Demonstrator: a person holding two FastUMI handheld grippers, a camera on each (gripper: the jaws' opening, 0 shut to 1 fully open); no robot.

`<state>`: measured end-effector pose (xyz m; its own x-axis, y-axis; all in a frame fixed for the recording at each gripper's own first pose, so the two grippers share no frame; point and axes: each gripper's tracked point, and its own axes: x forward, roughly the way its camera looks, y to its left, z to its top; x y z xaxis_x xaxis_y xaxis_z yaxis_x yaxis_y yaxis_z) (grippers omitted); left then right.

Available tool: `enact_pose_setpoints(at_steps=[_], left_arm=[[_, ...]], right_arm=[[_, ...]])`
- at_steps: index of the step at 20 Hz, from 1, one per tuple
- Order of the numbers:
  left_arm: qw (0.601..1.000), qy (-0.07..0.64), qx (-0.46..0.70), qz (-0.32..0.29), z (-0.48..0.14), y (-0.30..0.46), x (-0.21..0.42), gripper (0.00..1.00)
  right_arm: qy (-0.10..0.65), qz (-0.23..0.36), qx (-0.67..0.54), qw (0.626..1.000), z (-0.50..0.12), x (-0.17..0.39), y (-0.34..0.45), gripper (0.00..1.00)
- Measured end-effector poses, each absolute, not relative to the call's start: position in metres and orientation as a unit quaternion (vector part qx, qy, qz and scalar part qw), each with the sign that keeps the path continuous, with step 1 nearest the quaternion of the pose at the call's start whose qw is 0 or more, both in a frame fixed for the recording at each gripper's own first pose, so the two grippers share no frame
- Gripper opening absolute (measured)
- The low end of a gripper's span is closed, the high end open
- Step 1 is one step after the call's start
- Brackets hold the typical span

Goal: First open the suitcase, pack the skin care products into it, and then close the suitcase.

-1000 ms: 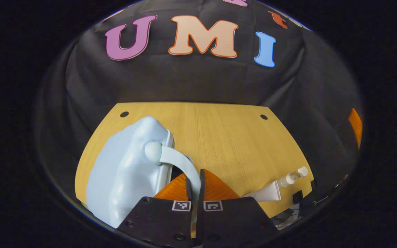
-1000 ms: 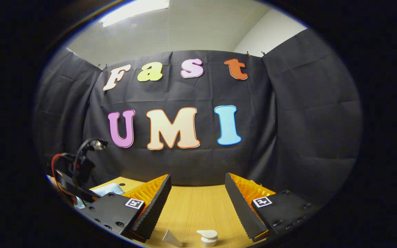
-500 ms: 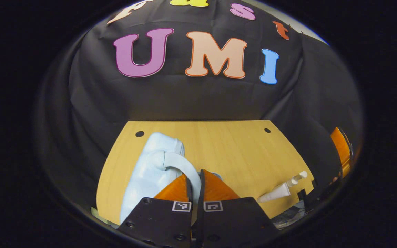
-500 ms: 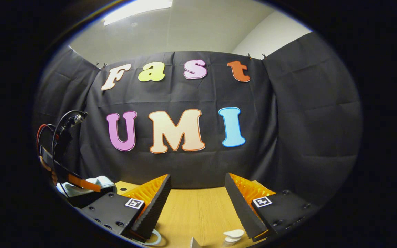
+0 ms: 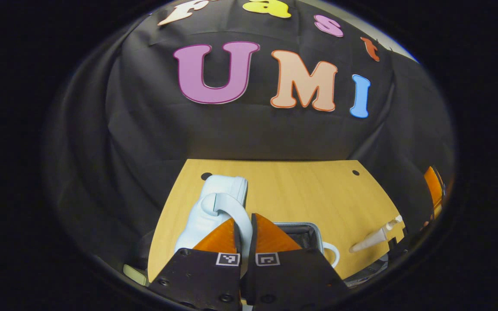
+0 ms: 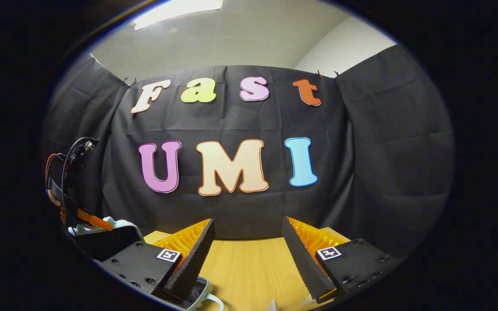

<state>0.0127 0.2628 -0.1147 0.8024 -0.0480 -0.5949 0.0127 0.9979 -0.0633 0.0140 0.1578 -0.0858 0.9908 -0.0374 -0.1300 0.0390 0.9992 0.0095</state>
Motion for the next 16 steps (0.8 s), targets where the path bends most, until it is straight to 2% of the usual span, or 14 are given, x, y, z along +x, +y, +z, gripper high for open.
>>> enact_pose_setpoints(at_steps=[16], left_arm=[[0.938,0.33,-0.109,-0.005,-0.166,0.387,0.018,0.0]], right_arm=[[0.074,-0.039,0.001,0.996,-0.089,0.005,0.202,0.99]])
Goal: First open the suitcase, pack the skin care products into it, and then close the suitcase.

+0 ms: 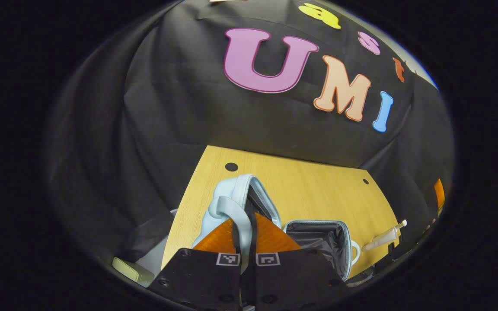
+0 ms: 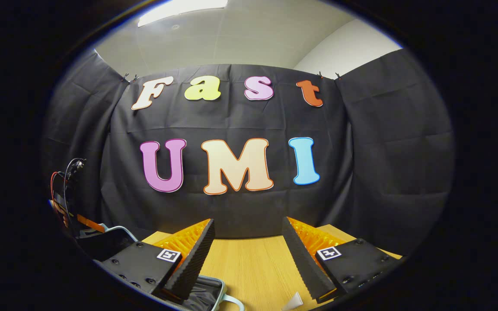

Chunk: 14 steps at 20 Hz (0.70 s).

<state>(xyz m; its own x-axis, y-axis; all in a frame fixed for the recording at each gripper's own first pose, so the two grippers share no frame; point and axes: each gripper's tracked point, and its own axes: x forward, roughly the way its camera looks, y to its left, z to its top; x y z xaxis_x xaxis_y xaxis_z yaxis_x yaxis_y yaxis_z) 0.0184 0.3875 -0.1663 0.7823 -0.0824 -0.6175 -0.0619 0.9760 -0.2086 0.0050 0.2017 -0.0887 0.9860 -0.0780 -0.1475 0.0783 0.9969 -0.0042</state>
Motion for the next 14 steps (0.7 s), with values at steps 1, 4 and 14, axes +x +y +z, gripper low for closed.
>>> enact_pose_setpoints(at_steps=[1,4,14], left_arm=[[0.935,0.335,-0.117,-0.003,-0.173,0.394,0.018,0.0],[0.928,0.345,-0.141,-0.006,-0.186,0.409,0.014,0.0],[0.89,0.373,-0.263,0.016,-0.231,0.443,-0.006,0.03]], right_arm=[[0.075,-0.041,0.0,0.996,-0.09,0.004,0.202,0.99],[0.077,-0.043,-0.001,0.996,-0.089,0.003,0.206,0.99],[0.082,-0.027,-0.014,0.996,-0.093,0.003,0.223,0.99]])
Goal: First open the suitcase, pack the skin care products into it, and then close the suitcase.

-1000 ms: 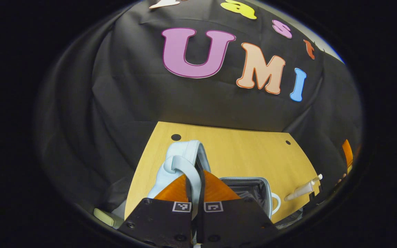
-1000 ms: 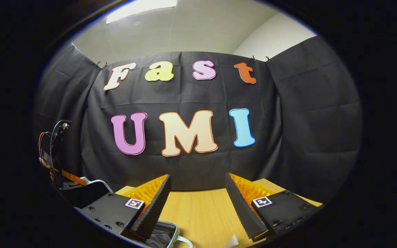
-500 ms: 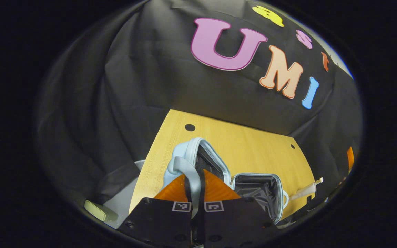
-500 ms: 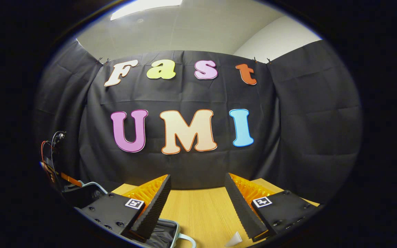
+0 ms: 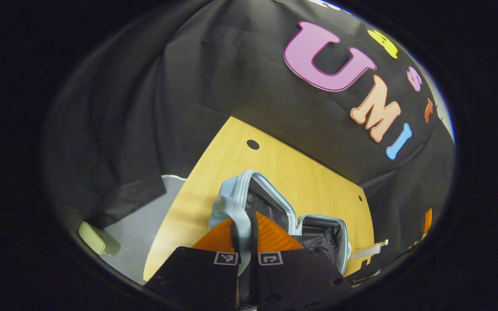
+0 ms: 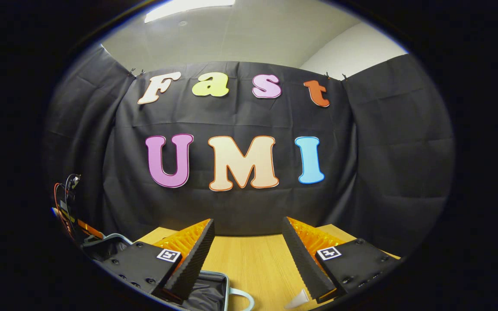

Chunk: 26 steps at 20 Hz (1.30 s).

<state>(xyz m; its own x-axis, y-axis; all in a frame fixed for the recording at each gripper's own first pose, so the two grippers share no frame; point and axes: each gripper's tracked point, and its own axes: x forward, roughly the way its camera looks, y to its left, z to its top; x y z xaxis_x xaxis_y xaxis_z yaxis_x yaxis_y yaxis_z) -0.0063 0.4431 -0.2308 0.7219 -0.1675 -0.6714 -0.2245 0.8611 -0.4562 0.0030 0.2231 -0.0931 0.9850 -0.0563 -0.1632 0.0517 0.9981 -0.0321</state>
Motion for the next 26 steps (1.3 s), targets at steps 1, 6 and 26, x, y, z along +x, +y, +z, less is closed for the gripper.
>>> enact_pose_setpoints(at_steps=[1,6,26], left_arm=[[0.888,0.375,-0.266,0.016,-0.233,0.446,-0.012,0.04],[0.884,0.377,-0.275,-0.017,-0.221,0.435,-0.017,0.39],[0.975,0.204,-0.036,0.077,-0.12,0.415,0.029,0.95]], right_arm=[[0.083,-0.028,-0.014,0.996,-0.094,0.003,0.222,0.99],[0.089,-0.023,-0.008,0.996,-0.097,0.007,0.226,0.98],[0.079,-0.012,-0.003,0.997,-0.094,0.01,0.195,0.98]])
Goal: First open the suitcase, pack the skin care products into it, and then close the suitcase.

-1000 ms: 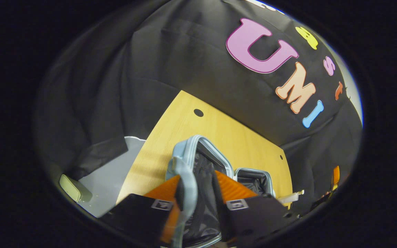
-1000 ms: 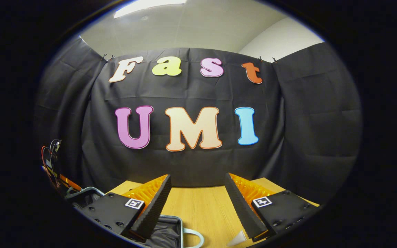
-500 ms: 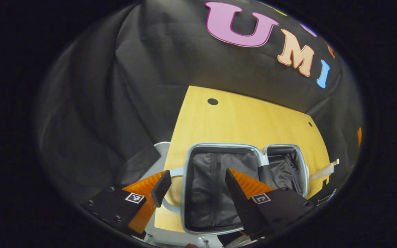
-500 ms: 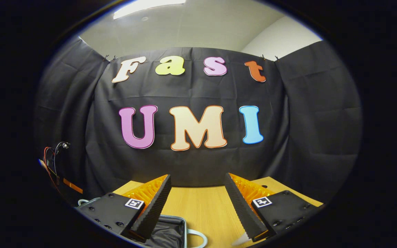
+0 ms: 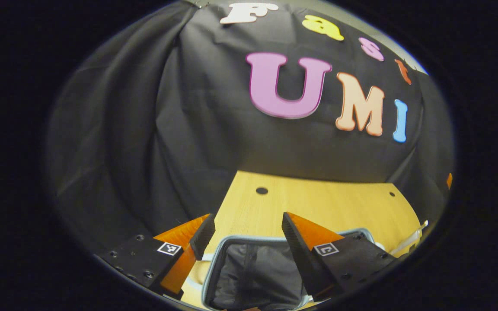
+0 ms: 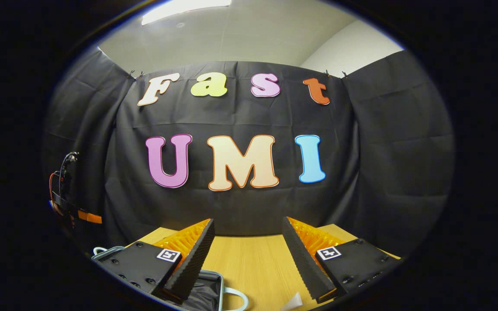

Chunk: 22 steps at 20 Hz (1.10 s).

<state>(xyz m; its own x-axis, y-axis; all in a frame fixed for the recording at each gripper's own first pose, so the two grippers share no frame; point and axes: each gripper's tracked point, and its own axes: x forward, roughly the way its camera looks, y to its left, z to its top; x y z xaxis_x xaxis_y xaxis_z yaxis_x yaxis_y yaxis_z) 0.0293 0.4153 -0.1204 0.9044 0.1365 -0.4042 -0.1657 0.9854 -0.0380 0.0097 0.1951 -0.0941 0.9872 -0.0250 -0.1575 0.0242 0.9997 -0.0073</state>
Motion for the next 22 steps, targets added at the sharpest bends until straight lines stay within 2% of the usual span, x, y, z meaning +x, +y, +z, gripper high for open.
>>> enact_pose_setpoints(at_steps=[5,10,22], left_arm=[[0.987,0.143,-0.005,0.079,-0.077,0.338,0.022,0.95],[0.991,0.119,-0.013,0.059,-0.062,0.246,0.021,0.94],[0.989,0.143,-0.038,-0.022,-0.096,0.049,0.005,0.95]], right_arm=[[0.065,-0.002,-0.011,0.998,-0.078,0.01,0.148,0.99],[0.06,-0.01,-0.005,0.998,-0.067,0.011,0.083,0.98],[0.07,-0.014,-0.002,0.997,-0.079,0.0,-0.028,0.98]])
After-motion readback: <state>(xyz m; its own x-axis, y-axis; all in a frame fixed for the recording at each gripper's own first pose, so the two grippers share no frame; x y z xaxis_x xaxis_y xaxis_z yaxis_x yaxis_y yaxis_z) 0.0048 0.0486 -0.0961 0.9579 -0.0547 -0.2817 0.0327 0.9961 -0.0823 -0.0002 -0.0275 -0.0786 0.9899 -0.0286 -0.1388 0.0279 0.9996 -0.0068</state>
